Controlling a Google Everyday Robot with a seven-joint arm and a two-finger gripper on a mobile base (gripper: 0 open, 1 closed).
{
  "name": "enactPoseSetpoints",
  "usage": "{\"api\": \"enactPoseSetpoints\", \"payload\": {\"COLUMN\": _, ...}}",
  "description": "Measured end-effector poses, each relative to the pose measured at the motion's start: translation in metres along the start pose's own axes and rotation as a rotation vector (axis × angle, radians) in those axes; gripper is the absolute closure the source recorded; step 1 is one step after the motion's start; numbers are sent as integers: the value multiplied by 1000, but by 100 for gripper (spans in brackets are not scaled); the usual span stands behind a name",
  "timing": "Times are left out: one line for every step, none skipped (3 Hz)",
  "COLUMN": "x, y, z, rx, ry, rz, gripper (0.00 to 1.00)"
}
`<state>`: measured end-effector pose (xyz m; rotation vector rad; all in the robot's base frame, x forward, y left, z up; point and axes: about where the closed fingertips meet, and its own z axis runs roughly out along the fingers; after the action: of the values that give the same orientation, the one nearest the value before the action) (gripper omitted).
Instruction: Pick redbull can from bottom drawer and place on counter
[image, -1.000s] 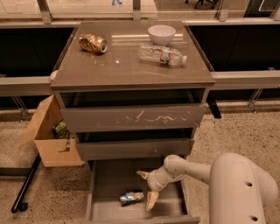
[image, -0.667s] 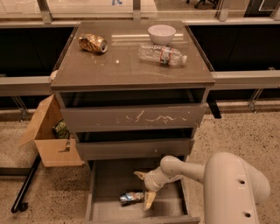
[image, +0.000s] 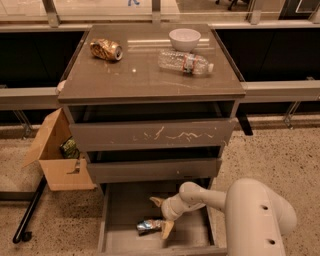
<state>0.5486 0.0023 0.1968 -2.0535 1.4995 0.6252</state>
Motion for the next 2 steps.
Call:
{"api": "enactPoseSetpoints", "payload": {"x": 11, "y": -1, "z": 27, "rx": 1, "ry": -9, "rz": -8, "gripper": 0}}
{"api": "enactPoseSetpoints", "payload": {"x": 22, "y": -4, "z": 46, "rx": -2, "ry": -2, "rz": -8, "gripper": 0}}
